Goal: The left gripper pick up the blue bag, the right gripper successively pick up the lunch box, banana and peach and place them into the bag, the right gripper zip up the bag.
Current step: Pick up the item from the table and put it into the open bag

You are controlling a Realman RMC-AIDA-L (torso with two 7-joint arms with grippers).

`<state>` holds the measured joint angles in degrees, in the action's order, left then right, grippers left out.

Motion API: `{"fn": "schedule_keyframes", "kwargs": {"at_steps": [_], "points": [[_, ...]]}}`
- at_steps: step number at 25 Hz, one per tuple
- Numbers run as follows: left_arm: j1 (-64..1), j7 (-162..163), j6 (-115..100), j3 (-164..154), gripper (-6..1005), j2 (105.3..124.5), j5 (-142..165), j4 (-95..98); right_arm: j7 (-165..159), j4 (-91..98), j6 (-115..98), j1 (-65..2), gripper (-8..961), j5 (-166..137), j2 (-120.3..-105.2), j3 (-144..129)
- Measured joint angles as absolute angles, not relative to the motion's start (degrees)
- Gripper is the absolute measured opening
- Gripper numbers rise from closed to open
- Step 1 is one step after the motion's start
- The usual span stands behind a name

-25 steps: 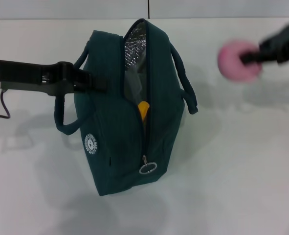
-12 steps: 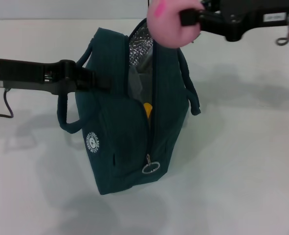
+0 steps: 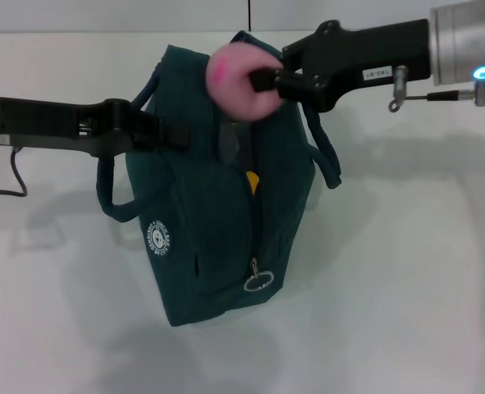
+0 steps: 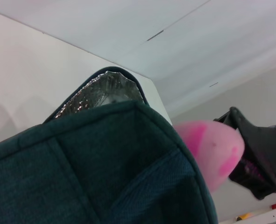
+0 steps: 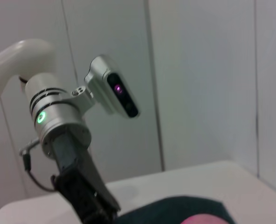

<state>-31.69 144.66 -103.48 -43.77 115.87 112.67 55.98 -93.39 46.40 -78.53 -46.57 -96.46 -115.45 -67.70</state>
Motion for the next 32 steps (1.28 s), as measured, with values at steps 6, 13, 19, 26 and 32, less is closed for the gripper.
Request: {"fn": "schedule_keyframes", "kwargs": {"at_steps": [6, 13, 19, 26, 32], "points": [[-31.67, 144.61, -103.39, -43.76, 34, 115.87, 112.67, 55.98, -93.93, 45.90, -79.56, -48.24, 55, -97.97, -115.39, -70.73], [-31.24, 144.58, -103.15, -43.77, 34, 115.71, 112.66, 55.99, -98.13, 48.06, -79.95, -48.39, 84, -101.06, -115.27, -71.52], [-31.01, 144.21, -102.94, -43.67, 34, 115.53, 112.66, 55.73, -101.51, 54.52, -80.09, -45.56, 372, -104.37, -115.41, -71.28], [-31.03, 143.07, -102.91, -42.27, 34, 115.34, 112.66, 53.79, -102.07, 59.04, -80.34, -43.04, 597, -103.74, -115.33, -70.75], [-30.98, 142.91, -102.91, -42.27, 34, 115.31, 112.67, 53.63, -102.25, 59.88, -80.10, -42.95, 643, -103.14, -115.40, -69.94]]}}
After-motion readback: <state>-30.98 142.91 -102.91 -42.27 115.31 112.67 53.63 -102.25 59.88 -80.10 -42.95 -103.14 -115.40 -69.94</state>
